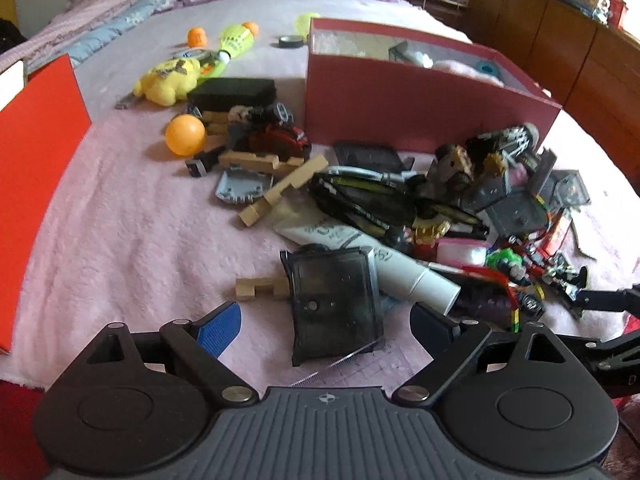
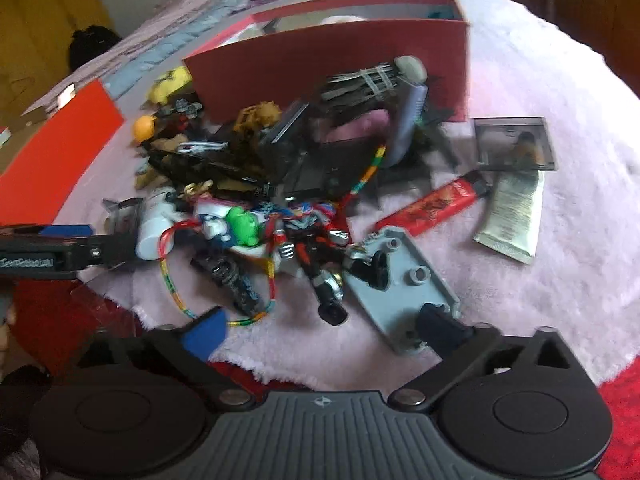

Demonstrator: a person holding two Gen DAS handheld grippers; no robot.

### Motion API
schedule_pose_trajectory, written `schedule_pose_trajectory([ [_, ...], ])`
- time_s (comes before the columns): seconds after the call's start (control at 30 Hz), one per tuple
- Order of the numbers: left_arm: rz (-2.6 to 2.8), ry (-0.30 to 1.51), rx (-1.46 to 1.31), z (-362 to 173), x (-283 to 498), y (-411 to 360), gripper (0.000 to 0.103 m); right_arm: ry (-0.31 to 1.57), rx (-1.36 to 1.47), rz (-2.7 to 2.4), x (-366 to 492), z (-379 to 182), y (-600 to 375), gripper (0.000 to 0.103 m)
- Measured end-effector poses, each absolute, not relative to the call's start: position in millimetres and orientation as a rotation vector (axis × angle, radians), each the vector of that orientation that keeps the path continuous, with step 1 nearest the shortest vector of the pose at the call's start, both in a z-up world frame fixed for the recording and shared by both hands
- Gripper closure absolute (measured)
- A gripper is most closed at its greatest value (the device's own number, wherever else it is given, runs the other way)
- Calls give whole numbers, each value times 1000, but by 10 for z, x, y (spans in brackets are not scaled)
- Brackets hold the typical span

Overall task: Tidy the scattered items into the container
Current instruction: 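Move both tools back down to the pile beside the red box, then grasp a smoky grey case with the left tool while the right tool grasps another smoky case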

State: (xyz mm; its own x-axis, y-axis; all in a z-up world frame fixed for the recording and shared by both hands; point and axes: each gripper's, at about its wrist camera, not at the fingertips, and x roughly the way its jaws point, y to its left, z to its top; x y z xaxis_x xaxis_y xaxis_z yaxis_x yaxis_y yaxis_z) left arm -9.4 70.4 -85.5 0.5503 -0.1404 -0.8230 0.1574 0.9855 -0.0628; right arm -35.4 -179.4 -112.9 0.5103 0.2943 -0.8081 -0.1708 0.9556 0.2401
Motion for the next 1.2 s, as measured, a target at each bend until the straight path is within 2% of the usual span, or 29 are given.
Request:
schedule_pose_trajectory([
  [0.13,-176,992,12,-965,-56,702,15,996,104,285,-369,-1134,-1759,0],
  [0.2,-167,982,29,-973,-58,688,21,993,87,288,-380,-1137,-1744,0],
  [0.27,-166,967,45,-955,-70,675,34,989,54,293,-397,-1137,-1713,0],
  [0.33,-175,958,40,-935,-82,677,38,986,21,292,-406,-1127,-1676,0],
  [0.4,-180,960,34,-927,-85,678,40,975,8,265,-410,-1041,-1674,8],
  [0.43,-181,960,35,-927,-86,676,40,969,5,249,-410,-990,-1678,20],
  [0.47,-183,960,34,-927,-84,674,40,951,14,235,-407,-923,-1699,25],
  [0.6,-192,967,32,-941,-67,661,39,848,94,179,-338,-639,-1839,28],
  [0.7,-193,968,31,-940,-70,657,38,826,163,165,-140,-603,-1930,43],
  [0.73,-194,968,27,-936,-73,661,38,834,177,163,-56,-625,-1944,57],
  [0.77,-194,967,23,-929,-77,666,38,845,191,163,26,-658,-1951,76],
  [0.83,-195,963,18,-910,-91,674,38,870,227,162,161,-734,-1956,96],
  [1.2,-193,969,-4,-913,-93,693,32,885,173,124,141,-911,-1948,98],
])
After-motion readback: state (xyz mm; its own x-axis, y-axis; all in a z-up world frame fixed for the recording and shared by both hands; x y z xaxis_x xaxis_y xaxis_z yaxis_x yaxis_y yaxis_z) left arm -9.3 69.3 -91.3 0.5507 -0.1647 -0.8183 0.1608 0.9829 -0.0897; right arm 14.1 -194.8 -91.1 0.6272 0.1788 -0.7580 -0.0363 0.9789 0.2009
